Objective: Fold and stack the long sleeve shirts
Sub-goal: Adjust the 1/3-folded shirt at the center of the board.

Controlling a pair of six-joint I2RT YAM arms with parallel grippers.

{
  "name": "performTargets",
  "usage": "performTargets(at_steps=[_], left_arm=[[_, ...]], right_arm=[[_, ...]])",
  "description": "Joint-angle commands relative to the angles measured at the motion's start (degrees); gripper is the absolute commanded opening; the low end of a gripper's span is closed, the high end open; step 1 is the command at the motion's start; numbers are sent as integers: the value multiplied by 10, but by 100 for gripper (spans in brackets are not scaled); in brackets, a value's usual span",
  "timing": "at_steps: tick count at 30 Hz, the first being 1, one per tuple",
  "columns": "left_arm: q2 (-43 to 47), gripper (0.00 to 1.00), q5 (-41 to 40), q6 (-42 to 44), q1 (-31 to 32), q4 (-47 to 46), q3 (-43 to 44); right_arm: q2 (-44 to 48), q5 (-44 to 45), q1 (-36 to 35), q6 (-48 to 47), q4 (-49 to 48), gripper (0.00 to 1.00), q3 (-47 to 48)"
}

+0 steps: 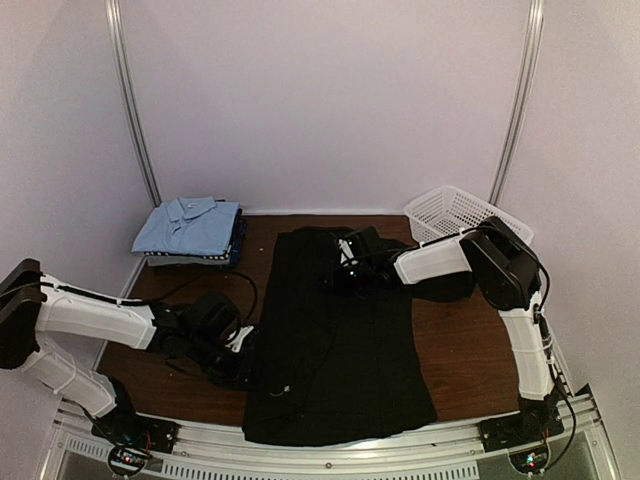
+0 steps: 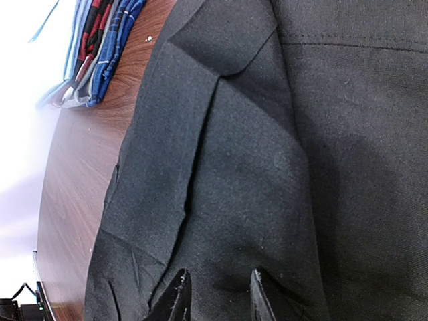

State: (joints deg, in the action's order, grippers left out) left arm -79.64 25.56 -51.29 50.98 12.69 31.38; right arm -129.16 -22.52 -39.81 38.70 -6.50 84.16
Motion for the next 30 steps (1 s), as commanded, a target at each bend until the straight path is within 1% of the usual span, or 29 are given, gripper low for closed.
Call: performTargets(at_steps=[1, 8, 10, 17, 18, 20, 23, 27, 30], left_arm=[[15, 0, -8, -1, 3, 37, -2], [-2, 0, -17, 3, 3, 42, -12], [-5, 0, -28, 6, 3, 49, -8], [-11, 0, -30, 23, 3, 68, 8], [-9, 1, -32, 26, 3, 74, 13], [0, 12, -38, 31, 3, 90, 25], [13, 22, -54, 44, 3, 125, 58], [23, 24, -91, 64, 3, 170, 126], [11, 27, -105, 77, 3, 161, 169]], right_arm=[[-11, 10, 2, -15, 14, 31, 8], [-6, 30, 3, -29, 29, 31, 2], [-3, 34, 3, -33, 32, 31, -4], [20, 46, 3, -45, 50, 31, -9], [27, 48, 3, -46, 51, 32, -10], [42, 50, 3, -50, 55, 31, -13], [68, 57, 3, -59, 61, 32, -14], [102, 72, 3, -73, 88, 32, -16], [128, 81, 3, -76, 93, 33, -30]])
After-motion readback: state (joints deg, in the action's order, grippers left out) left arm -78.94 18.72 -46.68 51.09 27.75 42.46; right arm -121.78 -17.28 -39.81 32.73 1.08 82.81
